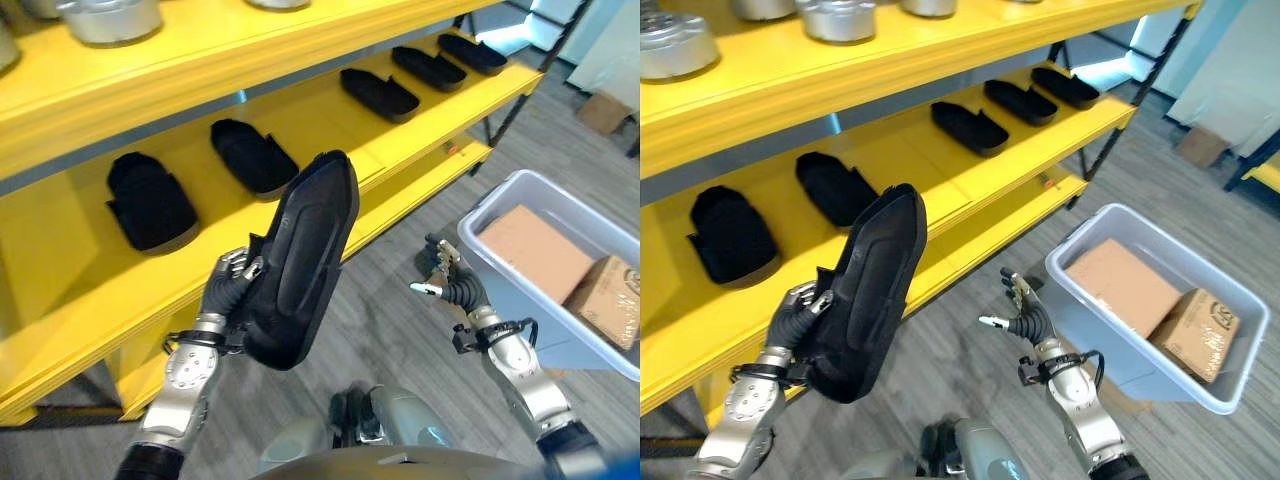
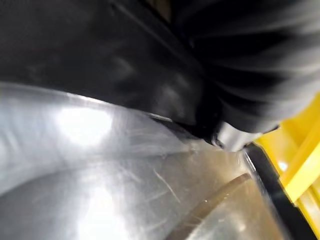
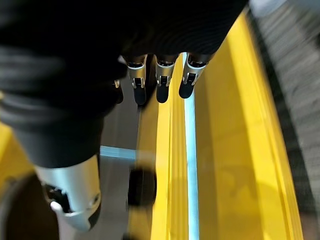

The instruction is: Move parts from the plastic box to the shelf.

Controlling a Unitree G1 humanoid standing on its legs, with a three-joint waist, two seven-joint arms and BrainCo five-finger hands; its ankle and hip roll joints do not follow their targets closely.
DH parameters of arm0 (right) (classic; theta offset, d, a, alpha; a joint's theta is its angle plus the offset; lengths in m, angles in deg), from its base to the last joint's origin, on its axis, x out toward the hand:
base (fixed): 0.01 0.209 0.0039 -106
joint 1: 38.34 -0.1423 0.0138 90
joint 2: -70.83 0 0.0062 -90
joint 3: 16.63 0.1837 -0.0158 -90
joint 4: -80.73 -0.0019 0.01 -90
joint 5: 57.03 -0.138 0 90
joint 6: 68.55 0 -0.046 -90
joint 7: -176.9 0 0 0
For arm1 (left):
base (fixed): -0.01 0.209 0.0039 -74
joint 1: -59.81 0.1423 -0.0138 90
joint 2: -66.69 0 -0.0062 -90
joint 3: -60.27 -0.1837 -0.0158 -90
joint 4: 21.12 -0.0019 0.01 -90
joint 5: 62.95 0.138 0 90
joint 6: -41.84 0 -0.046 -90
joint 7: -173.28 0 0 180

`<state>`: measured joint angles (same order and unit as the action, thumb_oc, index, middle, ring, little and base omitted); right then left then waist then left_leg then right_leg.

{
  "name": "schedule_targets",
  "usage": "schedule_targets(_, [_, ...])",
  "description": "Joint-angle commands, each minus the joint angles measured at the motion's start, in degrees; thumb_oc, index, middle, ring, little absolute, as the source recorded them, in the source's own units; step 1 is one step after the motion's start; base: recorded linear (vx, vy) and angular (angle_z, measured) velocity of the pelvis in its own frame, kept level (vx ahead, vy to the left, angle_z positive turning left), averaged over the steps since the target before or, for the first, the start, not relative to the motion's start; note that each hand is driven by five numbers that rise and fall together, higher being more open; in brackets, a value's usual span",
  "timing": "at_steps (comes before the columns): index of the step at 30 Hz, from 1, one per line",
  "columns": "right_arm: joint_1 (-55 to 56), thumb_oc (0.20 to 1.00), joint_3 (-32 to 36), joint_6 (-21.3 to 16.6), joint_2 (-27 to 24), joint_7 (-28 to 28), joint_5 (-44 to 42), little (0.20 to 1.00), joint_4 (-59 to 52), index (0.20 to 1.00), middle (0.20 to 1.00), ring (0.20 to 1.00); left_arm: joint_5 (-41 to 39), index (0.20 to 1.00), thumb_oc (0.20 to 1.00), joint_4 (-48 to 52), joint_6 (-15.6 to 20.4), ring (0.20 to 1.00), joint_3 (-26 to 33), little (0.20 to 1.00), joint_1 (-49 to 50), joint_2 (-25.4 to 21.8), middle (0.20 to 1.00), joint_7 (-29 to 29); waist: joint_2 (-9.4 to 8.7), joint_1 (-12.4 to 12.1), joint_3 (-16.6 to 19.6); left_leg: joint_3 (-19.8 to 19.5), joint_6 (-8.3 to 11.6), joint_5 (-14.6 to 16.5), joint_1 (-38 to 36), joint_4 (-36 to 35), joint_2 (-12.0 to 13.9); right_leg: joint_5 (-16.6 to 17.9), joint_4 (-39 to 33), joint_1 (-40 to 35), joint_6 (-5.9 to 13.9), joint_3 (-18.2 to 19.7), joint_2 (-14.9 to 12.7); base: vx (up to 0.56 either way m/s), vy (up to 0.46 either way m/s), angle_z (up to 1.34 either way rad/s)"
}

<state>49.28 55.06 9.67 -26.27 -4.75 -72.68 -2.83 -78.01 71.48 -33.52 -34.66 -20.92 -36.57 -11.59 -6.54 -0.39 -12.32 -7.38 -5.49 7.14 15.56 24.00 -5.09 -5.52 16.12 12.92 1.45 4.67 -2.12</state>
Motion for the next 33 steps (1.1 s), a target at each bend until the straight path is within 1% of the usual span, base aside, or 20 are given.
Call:
schedule_targets(1, [-1.1, 1.0, 0.8, -3.0, -3.9, 0.3, -0.5, 1.0, -2.3, 1.0, 1.0, 1.0, -2.3, 0.2, 0.2, 5.0, 3.9, 0.2, 3.1, 0.2, 1.2, 4.5, 0.2, 0.3, 3.26, -0.2, 2.4, 3.4, 5.05, -5.9, -7.7, -17.0, -0.1, 2.4, -14.6, -13.0, 1.47, -8.0, 1.9, -0.09, -0.04, -0.32])
schedule_targets(2, [-0.9, 1.0, 1.2, -3.1, -4.4, 0.1, -0.3, 1.0, -1.8, 1.0, 1.0, 1.0, -2.7, 0.2, 0.2, 4.7, 3.8, 0.2, 2.7, 0.2, 1.4, 4.7, 0.2, 0.7, 3.29, -0.2, 2.0, 3.0, 5.65, -6.0, -6.8, -15.5, -0.4, 2.6, -15.4, -13.6, 1.02, -8.2, 2.0, -0.16, 0.011, -0.07])
schedule_targets(3, [0.1, 1.0, 2.5, -3.0, -5.1, -0.3, -0.8, 1.0, -1.3, 1.0, 1.0, 1.0, -3.2, 0.2, 0.2, 4.2, 3.3, 0.2, 2.1, 0.2, 1.2, 4.7, 0.2, 1.4, 3.06, 0.4, 0.6, 3.8, 6.08, -4.6, -5.5, -11.1, 0.1, 2.6, -13.0, -12.4, 0.34, -9.5, 1.2, -0.14, 0.023, 0.58])
schedule_targets(4, [0.2, 1.0, 2.6, -3.0, -5.1, -0.2, -0.8, 1.0, -1.4, 1.0, 1.0, 1.0, -3.2, 0.2, 0.2, 4.2, 3.3, 0.2, 2.0, 0.2, 1.2, 4.7, 0.2, 1.4, 3.14, 0.4, 0.6, 3.8, 6.09, -4.3, -5.4, -10.7, 0.1, 2.4, -12.8, -12.4, 0.33, -9.6, 1.3, -0.16, 0.06, 1.19])
schedule_targets(5, [1.0, 1.0, 3.3, -3.0, -5.2, -0.2, -1.1, 1.0, -1.2, 1.0, 1.0, 1.0, -3.0, 0.2, 0.2, 4.3, 3.1, 0.2, 2.2, 0.2, 1.4, 4.7, 0.2, 1.6, 2.76, 1.1, 0.1, 5.5, 5.73, -2.5, -5.7, -8.5, 2.1, 2.3, -11.9, -12.0, 0.16, -10.3, 0.3, -0.12, 0.11, 1.28])
schedule_targets(6, [3.3, 1.0, 4.6, -2.8, -5.5, -0.1, -1.3, 1.0, -1.5, 1.0, 1.0, 1.0, -3.3, 0.2, 0.2, 4.4, 3.1, 0.2, 2.3, 0.2, 1.9, 4.7, 0.2, 1.9, 1.82, 2.0, -0.2, 7.2, 5.62, -1.1, -6.1, -6.3, 6.9, 2.2, -11.2, -11.8, 0.17, -11.3, -1.6, -0.13, 0.109, 0.93])
schedule_targets(7, [3.3, 1.0, 4.6, -2.7, -5.5, -0.1, -1.3, 1.0, -1.5, 1.0, 1.0, 1.0, -3.3, 0.2, 0.2, 4.4, 3.1, 0.2, 2.2, 0.2, 1.9, 4.7, 0.2, 1.9, 1.8, 2.0, -0.1, 7.1, 5.63, -1.3, -5.9, -6.3, 6.9, 2.4, -11.2, -11.6, 0.15, -11.4, -1.6, -0.09, 0.197, 0.67])
schedule_targets(8, [5.1, 1.0, 5.5, -2.4, -5.4, 0.0, -1.5, 1.0, -1.2, 1.0, 1.0, 1.0, -3.6, 0.2, 0.2, 4.5, 3.1, 0.2, 2.6, 0.2, 2.1, 5.0, 0.2, 1.9, 1.92, 2.7, 0.8, 6.8, 6.48, -2.6, -8.0, -8.6, 11.8, 1.9, -10.9, -11.1, 0.58, -12.5, -2.9, 0.0, 0.172, 0.55])
schedule_targets(9, [6.0, 1.0, 5.9, -2.3, -5.4, -0.2, -1.7, 1.0, -1.0, 1.0, 1.0, 1.0, -3.8, 0.2, 0.2, 4.5, 2.9, 0.2, 2.6, 0.2, 2.2, 5.1, 0.2, 1.7, 2.53, 3.4, 1.4, 7.0, 7.62, -4.8, -9.8, -12.0, 14.8, 1.5, -10.7, -11.2, 0.66, -13.3, -3.3, 0.01, 0.17, 0.68])
schedule_targets(10, [6.0, 1.0, 5.9, -2.3, -5.4, -0.2, -1.7, 1.0, -1.0, 1.0, 1.0, 1.0, -3.8, 0.2, 0.2, 4.5, 2.9, 0.2, 2.6, 0.2, 2.2, 5.1, 0.2, 1.7, 2.52, 3.4, 1.3, 7.0, 7.65, -4.9, -9.9, -12.2, 14.8, 1.5, -10.7, -11.2, 0.64, -13.4, -3.3, 0.06, 0.279, 0.66])
schedule_targets(11, [7.0, 1.0, 7.0, -2.1, -5.5, -0.9, -1.5, 1.0, -0.7, 1.0, 1.0, 1.0, -4.0, 0.2, 0.2, 4.0, 2.6, 0.2, 2.6, 0.2, 1.5, 5.2, 0.2, 1.3, 3.42, 4.3, 2.1, 8.9, 9.69, -10.9, -10.8, -17.4, 22.4, 1.1, -10.4, -11.1, 1.48, -15.0, -5.4, 0.06, 0.293, 0.57])
schedule_targets(13, [7.4, 1.0, 7.5, -2.0, -5.4, -1.5, -1.6, 1.0, -0.4, 1.0, 1.0, 1.0, -3.9, 0.2, 0.2, 3.9, 2.4, 0.2, 2.3, 0.2, 1.1, 5.0, 0.2, 1.4, 4.72, 4.6, 2.3, 9.5, 11.67, -14.7, -12.2, -20.9, 24.6, 0.8, -9.4, -11.3, 2.18, -15.9, -6.2, 0.06, 0.305, 0.84])
schedule_targets(15, [7.5, 1.0, 7.9, -1.8, -5.2, -1.5, -1.4, 1.0, -0.2, 1.0, 1.0, 1.0, -3.7, 0.2, 0.2, 3.9, 2.3, 0.2, 2.2, 0.2, 1.0, 5.1, 0.2, 1.6, 6.03, 4.3, 2.6, 8.2, 12.73, -12.2, -13.6, -22.8, 22.9, 1.0, -8.8, -11.8, 3.37, -16.4, -7.2, 0.05, 0.249, 0.74])
schedule_targets(16, [7.4, 1.0, 8.5, -1.9, -5.0, -1.5, -1.1, 1.0, -0.1, 1.0, 1.0, 1.0, -3.3, 0.2, 0.2, 3.8, 2.2, 0.2, 2.0, 0.2, 0.6, 5.1, 0.2, 1.9, 6.4, 4.7, 3.1, 9.2, 12.88, -11.6, -13.4, -23.4, 22.2, 1.8, -9.1, -12.3, 3.99, -16.8, -8.3, 0.1, 0.393, 0.01])
schedule_targets(17, [7.1, 1.0, 8.5, -1.7, -4.5, -1.5, -0.5, 1.0, 0.0, 1.0, 1.0, 1.0, -3.3, 0.2, 0.2, 4.0, 2.3, 0.2, 1.7, 0.2, 0.1, 4.6, 0.2, 2.4, 6.31, 4.2, 3.1, 8.2, 12.6, -9.7, -13.3, -22.4, 19.7, 3.3, -9.6, -12.9, 5.25, -17.0, -10.3, 0.09, 0.41, 0.5])
schedule_targets(20, [7.1, 1.0, 8.5, -1.3, -2.9, -1.0, 0.0, 1.0, 0.0, 1.0, 1.0, 1.0, -1.8, 0.2, 0.2, 4.5, 2.4, 0.2, 2.2, 0.2, 0.0, 2.7, 0.2, 2.8, 5.17, 3.1, 3.5, 8.6, 10.9, -7.1, -13.3, -21.7, 15.8, 5.3, -9.0, -13.4, 7.27, -17.8, -14.3, 0.1, 0.39, 0.54])
schedule_targets(21, [6.3, 1.0, 7.3, -1.0, -1.7, -1.0, 0.3, 1.0, 0.2, 1.0, 1.0, 1.0, -1.6, 0.2, 0.2, 4.3, 2.3, 0.2, 2.0, 0.2, -0.6, 2.4, 0.2, 2.5, 4.7, 2.5, 3.9, 8.7, 9.77, -6.4, -13.7, -22.8, 13.8, 6.7, -8.7, -13.4, 8.11, -17.8, -15.9, 0.09, 0.328, 0.3])
schedule_targets(23, [5.5, 1.0, 5.9, -0.8, -0.9, -0.4, 0.6, 1.0, -0.3, 1.0, 1.0, 1.0, -0.5, 0.2, 0.2, 4.5, 2.3, 0.2, 2.6, 0.2, -0.4, 2.2, 0.2, 1.7, 3.54, 2.0, 4.4, 9.4, 8.55, -5.5, -14.1, -23.3, 11.6, 9.1, -9.4, -13.5, 9.42, -17.7, -17.8, 0.1, 0.324, 0.23])
schedule_targets(24, [4.2, 1.0, 4.0, -0.4, 0.2, -0.2, 0.8, 1.0, -0.3, 1.0, 1.0, 1.0, 0.1, 0.2, 0.2, 4.0, 2.2, 0.2, 2.5, 0.2, -1.1, 2.4, 0.2, 0.8, 2.85, 1.2, 4.9, 9.6, 7.27, -4.4, -14.3, -23.2, 9.3, 11.5, -9.6, -13.5, 10.23, -17.5, -19.5, 0.07, 0.238, -0.11])
schedule_targets(33, [1.5, 1.0, 1.1, 0.0, 1.0, 0.2, 1.5, 1.0, -0.4, 1.0, 1.0, 1.0, 1.5, 0.2, 0.2, 3.4, 2.2, 0.2, 2.3, 0.2, -2.5, 2.9, 0.2, -0.8, 1.08, 0.1, 5.8, 10.4, 5.7, -2.9, -15.3, -23.7, 6.8, 15.2, -10.3, -14.0, 11.49, -18.1, -21.5, 0.04, 0.08, -0.1])
